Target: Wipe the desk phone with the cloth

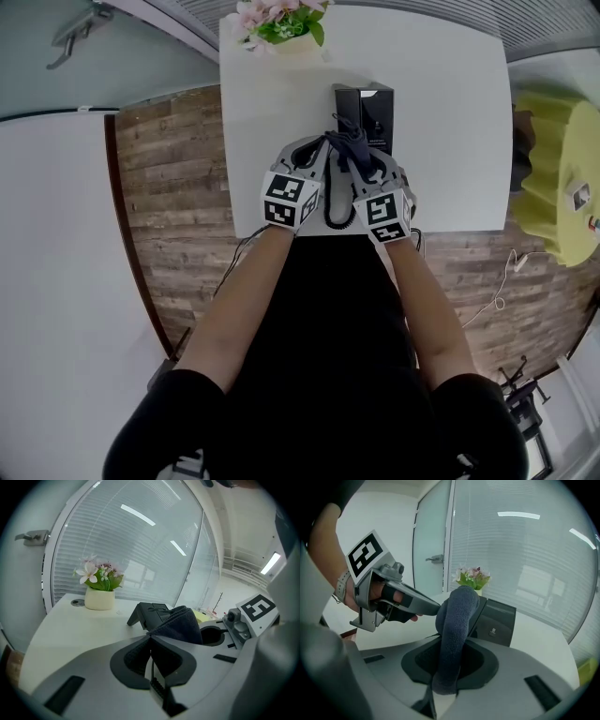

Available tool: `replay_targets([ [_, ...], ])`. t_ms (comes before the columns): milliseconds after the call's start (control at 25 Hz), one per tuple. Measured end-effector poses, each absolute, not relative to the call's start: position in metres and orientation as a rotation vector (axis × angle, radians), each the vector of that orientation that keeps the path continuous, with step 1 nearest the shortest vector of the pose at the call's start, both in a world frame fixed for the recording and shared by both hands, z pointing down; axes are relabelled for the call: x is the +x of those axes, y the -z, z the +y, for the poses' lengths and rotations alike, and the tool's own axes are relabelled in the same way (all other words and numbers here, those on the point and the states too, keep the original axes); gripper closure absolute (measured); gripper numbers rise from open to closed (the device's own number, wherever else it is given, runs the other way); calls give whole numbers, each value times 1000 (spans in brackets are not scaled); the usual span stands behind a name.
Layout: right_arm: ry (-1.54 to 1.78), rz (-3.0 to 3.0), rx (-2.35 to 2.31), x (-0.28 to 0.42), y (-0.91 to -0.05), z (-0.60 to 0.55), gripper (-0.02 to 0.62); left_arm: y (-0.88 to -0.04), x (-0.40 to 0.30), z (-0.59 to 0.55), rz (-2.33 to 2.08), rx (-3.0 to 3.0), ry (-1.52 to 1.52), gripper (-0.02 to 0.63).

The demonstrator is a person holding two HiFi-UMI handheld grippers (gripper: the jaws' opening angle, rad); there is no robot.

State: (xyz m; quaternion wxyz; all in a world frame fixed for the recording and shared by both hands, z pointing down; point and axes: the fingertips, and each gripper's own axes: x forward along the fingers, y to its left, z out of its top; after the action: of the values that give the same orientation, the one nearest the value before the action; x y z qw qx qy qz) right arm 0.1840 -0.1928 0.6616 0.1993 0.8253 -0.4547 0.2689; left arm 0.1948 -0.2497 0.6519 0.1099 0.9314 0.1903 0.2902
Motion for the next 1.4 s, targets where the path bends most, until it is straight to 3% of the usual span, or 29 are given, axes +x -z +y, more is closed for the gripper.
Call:
replay_targets([
  [440,-839,-1323,2278,159,-673,-182,504,-665,173,-239,537,2619,-915,595],
  [720,-821,-1288,2431,184,-643,-165,503,-637,194,-239,550,2684,-862,595],
  [1400,-232,-1512,2619,198,-403,-131,503,-431,174,-214,907,2921,-423,595],
])
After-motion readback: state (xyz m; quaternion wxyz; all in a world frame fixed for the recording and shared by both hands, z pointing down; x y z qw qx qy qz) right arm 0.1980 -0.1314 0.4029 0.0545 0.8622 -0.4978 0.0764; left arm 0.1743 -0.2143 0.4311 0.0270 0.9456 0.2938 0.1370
